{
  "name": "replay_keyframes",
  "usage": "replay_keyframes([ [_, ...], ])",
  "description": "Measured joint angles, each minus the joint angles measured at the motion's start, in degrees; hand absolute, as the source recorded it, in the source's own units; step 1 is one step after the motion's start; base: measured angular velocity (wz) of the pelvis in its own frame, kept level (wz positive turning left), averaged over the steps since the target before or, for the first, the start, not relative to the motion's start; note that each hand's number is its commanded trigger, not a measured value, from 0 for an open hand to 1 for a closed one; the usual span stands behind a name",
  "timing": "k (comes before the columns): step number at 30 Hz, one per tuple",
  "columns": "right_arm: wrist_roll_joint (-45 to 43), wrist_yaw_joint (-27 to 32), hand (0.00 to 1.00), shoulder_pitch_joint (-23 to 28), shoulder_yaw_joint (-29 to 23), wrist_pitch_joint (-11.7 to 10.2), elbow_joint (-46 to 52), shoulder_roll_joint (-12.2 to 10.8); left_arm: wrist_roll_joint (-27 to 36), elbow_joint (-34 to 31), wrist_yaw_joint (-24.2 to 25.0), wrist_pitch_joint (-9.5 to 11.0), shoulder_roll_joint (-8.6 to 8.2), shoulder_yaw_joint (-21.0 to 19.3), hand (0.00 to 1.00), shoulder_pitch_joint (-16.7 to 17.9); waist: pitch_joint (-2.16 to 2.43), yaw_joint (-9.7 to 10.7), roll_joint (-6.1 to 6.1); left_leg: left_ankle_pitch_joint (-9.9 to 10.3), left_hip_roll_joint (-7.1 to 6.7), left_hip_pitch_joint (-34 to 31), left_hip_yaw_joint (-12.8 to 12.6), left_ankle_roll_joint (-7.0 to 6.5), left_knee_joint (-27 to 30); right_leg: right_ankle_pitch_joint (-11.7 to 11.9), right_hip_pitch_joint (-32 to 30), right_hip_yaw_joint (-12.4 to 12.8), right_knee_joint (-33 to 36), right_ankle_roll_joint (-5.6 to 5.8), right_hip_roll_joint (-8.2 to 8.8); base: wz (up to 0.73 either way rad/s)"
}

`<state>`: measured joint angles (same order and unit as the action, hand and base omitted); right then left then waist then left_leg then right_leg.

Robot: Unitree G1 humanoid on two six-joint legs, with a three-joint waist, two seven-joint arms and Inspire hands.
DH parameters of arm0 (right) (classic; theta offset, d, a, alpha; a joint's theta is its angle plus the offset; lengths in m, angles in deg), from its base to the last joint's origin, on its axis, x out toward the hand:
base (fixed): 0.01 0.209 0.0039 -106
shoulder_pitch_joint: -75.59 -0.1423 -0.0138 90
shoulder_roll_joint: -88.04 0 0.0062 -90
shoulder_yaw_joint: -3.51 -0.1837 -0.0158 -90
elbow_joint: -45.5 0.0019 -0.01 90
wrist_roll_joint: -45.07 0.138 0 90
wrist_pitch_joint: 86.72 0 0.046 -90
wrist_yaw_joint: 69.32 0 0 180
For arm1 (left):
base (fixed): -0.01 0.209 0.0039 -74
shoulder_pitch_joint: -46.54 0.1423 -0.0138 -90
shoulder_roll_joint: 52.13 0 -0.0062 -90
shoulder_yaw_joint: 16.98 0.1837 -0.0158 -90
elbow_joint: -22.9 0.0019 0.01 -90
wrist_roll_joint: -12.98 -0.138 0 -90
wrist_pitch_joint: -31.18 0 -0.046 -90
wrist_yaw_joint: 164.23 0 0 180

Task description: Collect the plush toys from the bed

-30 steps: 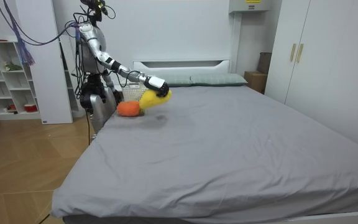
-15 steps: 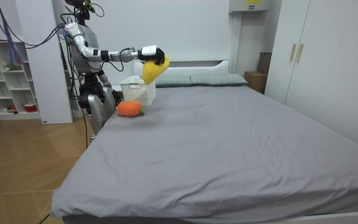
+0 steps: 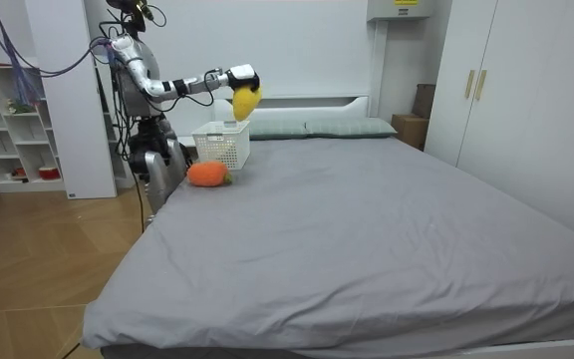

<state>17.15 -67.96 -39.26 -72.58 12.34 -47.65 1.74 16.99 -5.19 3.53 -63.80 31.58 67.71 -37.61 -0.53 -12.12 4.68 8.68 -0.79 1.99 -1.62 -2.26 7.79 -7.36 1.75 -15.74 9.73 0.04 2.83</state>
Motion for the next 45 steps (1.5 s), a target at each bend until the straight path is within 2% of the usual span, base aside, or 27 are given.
replay_keyframes([
  [2, -2.2, -2.7, 1.0, 0.0, 1.4, 1.5, 1.9, -1.0, -1.2, -0.1, 0.2, -0.1, -0.09, -0.1, 0.0, -0.1, -0.01, -1.2, 0.0, 0.0, 0.0, 0.1, 0.3, 0.0, 0.0, 0.0, 0.2, -0.1, 0.0, 0.04, 0.0, 0.05],
  [4, -3.1, -3.7, 1.0, 0.0, 2.0, 2.0, 3.8, -2.0, -3.0, -0.2, 0.2, -0.2, -0.09, -0.1, 0.0, -0.1, -0.01, -1.9, 0.01, 0.0, -0.03, -0.3, 0.6, 0.0, 0.0, 0.0, 0.2, -0.2, 0.0, 0.05, 0.01, 0.1],
  [6, -3.6, -4.1, 1.0, -0.7, 2.9, 2.0, 4.8, -2.4, -4.8, -0.2, 0.2, -0.2, -0.09, -0.1, 0.0, -0.1, -0.01, -2.5, 0.02, 0.0, -0.07, -0.4, 1.1, 0.0, 0.0, -0.1, 0.3, -0.3, 0.0, 0.11, 0.01, 0.11],
  [9, -3.7, -4.4, 1.0, -2.3, 3.3, 2.1, 5.0, -4.1, -6.7, -0.1, 0.2, -0.2, -0.1, -0.1, 0.0, -0.1, -0.01, -3.9, 0.17, 0.0, -0.09, -0.4, 1.6, 0.0, 0.0, -0.1, 0.2, -0.3, -0.1, 0.14, 0.0, 0.07],
  [15, -3.7, -6.2, 1.0, -3.4, 8.1, 2.1, 4.9, -4.8, -7.2, 0.0, -1.3, -0.3, -0.19, 0.6, 0.0, -0.1, -0.05, -5.8, 0.89, 0.0, -0.1, -0.5, 1.9, -0.01, 0.0, -0.1, 0.4, -1.6, -0.1, 0.14, 0.13, 0.04],
  [19, -2.9, -6.5, 1.0, -3.4, 11.1, 2.3, 4.9, -6.9, -7.1, 0.1, -2.1, -0.6, -0.21, 1.2, 0.0, -0.6, -0.23, -7.3, 1.29, 0.0, -0.09, -0.7, 1.9, 0.0, 0.0, -0.1, 0.3, -1.6, -0.1, 0.15, 0.14, 0.0],
  [23, -2.9, -8.0, 1.0, -3.4, 12.1, 2.3, 4.3, -10.6, -7.1, 0.0, -2.2, -1.0, -0.29, 1.3, 0.0, -2.1, -0.2, -8.5, 1.69, 0.0, -0.08, -0.7, 2.0, 0.01, 0.0, -0.1, 0.2, -1.6, -0.2, 0.17, 0.1, 0.0],
  [30, -2.7, -9.5, 1.0, -3.4, 12.9, 2.4, 3.8, -12.4, -7.5, 0.0, -2.5, -1.0, -0.36, 2.2, 0.0, -2.7, -0.49, -10.0, 2.38, 0.0, -0.12, -1.1, 2.3, 0.0, 0.0, -0.1, 0.1, -2.0, -0.3, 0.17, 0.1, 0.02],
  [31, -2.8, -10.2, 0.73, -3.5, 12.9, 2.4, 3.8, -12.7, -7.6, 0.0, -2.6, -1.0, -0.47, 2.2, 0.0, -2.9, -0.48, -10.2, 2.45, 0.0, -0.15, -1.4, 2.4, 0.0, 0.0, -0.1, 0.0, -2.2, -0.4, 0.17, 0.11, 0.07],
  [32, -3.1, -10.3, 0.19, -3.5, 13.1, 2.5, 3.8, -12.8, -8.4, -0.1, -2.8, -1.0, -0.55, 2.2, 0.0, -3.0, -0.32, -10.5, 2.71, 0.0, -0.2, -1.5, 2.5, 0.01, 0.0, -0.1, 0.0, -2.6, -0.8, 0.17, 0.12, 0.07],
  [34, -3.7, -10.5, 0.0, -3.7, 14.1, 2.5, 3.8, -13.2, -8.7, -0.1, -3.3, -1.3, -0.69, 2.2, 0.0, -2.9, -0.31, -10.6, 2.72, 0.0, -0.25, -1.7, 2.7, 0.02, 0.1, -0.1, 0.0, -3.0, -1.1, 0.17, 0.13, 0.07],
  [39, -4.4, -11.8, 0.0, -4.0, 14.4, 3.0, 3.3, -13.8, -9.3, -0.4, -3.5, -1.9, -1.05, 2.2, 0.0, -2.9, -0.28, -12.0, 2.77, 0.0, -0.29, -1.8, 3.2, 0.02, -0.1, -0.1, 0.0, -3.2, -1.2, 0.17, 0.12, 0.05],
  [41, -4.1, -12.1, 0.0, -4.9, 14.9, 3.0, 1.2, -14.7, -9.3, -0.4, -3.5, -2.1, -1.33, 2.2, 0.0, -2.9, -0.3, -12.2, 2.8, 0.0, -0.29, -1.8, 3.2, 0.02, -0.1, -0.1, 0.1, -3.1, -1.2, 0.18, 0.11, 0.0],
  [45, -4.2, -12.4, 0.0, -5.0, 16.2, 3.1, 0.8, -14.9, -9.3, -0.7, -3.4, -2.1, -1.37, 2.2, 0.0, -2.9, -0.35, -12.2, 2.9, 0.0, -0.29, -1.9, 3.2, 0.02, -0.1, -0.1, 0.1, -3.0, -1.2, 0.19, 0.11, 0.0],
])
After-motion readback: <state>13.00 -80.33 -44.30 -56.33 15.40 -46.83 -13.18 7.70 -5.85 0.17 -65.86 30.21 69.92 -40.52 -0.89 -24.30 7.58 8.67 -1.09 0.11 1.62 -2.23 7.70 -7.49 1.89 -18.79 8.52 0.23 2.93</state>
